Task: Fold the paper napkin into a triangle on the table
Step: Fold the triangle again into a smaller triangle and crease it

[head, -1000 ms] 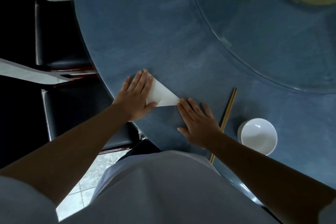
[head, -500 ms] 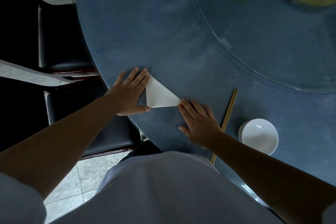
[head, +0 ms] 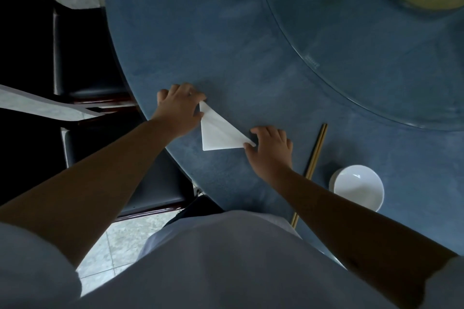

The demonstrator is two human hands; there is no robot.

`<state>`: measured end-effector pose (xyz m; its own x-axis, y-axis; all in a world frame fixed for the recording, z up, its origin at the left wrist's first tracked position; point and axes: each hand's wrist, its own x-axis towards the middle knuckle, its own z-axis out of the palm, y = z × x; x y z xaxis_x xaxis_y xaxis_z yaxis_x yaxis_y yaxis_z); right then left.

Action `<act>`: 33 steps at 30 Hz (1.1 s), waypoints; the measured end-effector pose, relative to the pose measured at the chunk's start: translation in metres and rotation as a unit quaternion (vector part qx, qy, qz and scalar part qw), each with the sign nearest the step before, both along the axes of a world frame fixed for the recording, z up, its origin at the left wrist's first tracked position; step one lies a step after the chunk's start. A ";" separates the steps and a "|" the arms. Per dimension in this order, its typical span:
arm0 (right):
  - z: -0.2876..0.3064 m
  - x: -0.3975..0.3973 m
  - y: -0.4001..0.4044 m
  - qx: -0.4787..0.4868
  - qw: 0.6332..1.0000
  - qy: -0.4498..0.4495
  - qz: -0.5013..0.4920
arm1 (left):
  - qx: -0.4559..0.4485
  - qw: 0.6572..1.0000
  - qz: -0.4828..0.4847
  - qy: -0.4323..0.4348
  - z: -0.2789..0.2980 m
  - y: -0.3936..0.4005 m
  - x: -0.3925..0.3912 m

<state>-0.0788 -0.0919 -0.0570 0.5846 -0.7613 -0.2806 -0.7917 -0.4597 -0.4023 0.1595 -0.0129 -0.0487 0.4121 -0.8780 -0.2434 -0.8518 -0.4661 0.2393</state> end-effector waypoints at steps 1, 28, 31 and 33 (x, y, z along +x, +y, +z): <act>0.000 0.000 0.000 0.001 1.000 0.002 0.003 | 0.000 1.000 0.005 0.001 0.000 -0.001 0.000; -0.002 -0.002 -0.003 0.032 0.999 -0.001 0.000 | 0.000 0.994 0.054 0.097 -0.003 -0.013 0.000; -0.003 -0.002 -0.002 0.030 1.000 -0.006 -0.001 | -0.005 0.985 0.082 0.154 -0.001 -0.011 -0.002; -0.004 -0.003 -0.001 0.025 1.000 -0.006 0.004 | -0.025 0.976 0.091 0.196 -0.001 -0.009 -0.003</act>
<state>-0.0816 -0.0932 -0.0611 0.5945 -0.7414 -0.3114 -0.7829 -0.4455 -0.4342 0.1563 -0.0215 -0.0495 0.4462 -0.8142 -0.3716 -0.5952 -0.5800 0.5562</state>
